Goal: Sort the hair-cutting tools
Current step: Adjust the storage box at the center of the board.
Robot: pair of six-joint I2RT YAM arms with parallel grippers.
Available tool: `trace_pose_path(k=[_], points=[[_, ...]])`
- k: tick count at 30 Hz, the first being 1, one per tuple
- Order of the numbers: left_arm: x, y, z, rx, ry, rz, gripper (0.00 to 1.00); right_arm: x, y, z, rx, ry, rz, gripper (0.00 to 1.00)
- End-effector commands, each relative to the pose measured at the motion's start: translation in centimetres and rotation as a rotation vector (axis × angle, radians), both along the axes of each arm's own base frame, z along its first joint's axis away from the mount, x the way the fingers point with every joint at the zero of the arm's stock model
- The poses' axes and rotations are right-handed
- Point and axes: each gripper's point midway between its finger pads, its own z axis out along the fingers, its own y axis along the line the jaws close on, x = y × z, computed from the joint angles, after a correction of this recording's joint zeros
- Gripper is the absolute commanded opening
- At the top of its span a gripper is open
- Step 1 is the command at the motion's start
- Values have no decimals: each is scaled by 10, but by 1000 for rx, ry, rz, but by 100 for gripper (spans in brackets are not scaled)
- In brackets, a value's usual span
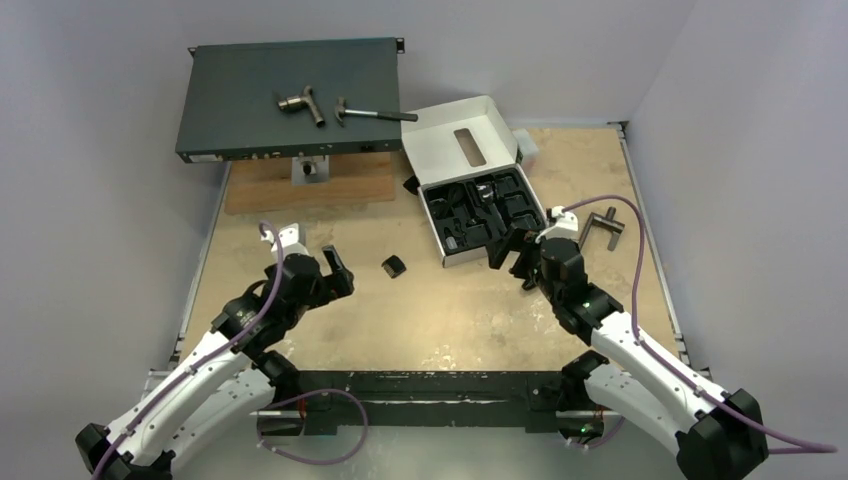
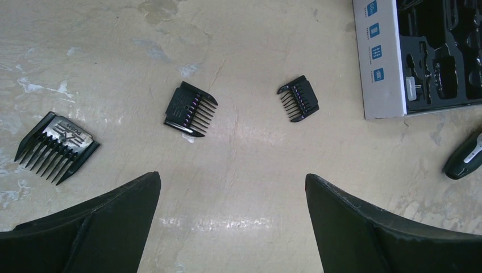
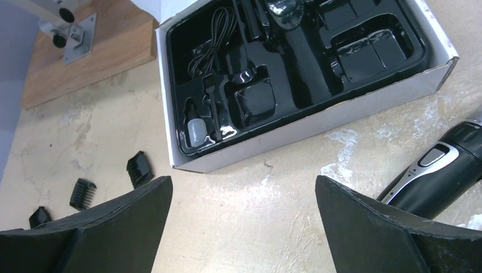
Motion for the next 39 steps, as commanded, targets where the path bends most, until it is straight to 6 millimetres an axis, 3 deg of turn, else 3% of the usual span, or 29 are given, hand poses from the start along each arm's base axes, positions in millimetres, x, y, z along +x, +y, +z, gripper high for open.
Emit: trace_pose_path(k=[1, 6, 11, 15, 20, 25, 29, 34, 39], points=[[3, -1, 4, -40, -45, 20, 100, 1, 9, 23, 10, -65, 65, 99], [4, 0, 8, -23, -56, 8, 100, 6, 10, 41, 29, -75, 46, 99], [2, -14, 8, -69, -70, -62, 100, 20, 1, 47, 10, -41, -52, 99], [-1, -15, 4, -82, -65, -75, 100, 43, -29, 44, -38, 14, -238, 97], [-5, -17, 2, -96, -62, -90, 100, 78, -74, 41, 34, 40, -407, 96], [-6, -28, -4, -154, -52, -112, 100, 109, -95, 20, 50, 54, -540, 92], [-9, -35, -6, -173, -21, -137, 99, 133, -93, 15, 16, 46, -527, 90], [-13, -35, -5, -196, -32, -143, 98, 148, -97, 1, -66, 93, -496, 89], [-14, -35, -9, -206, -32, -139, 97, 150, -107, -17, -90, 136, -498, 83]])
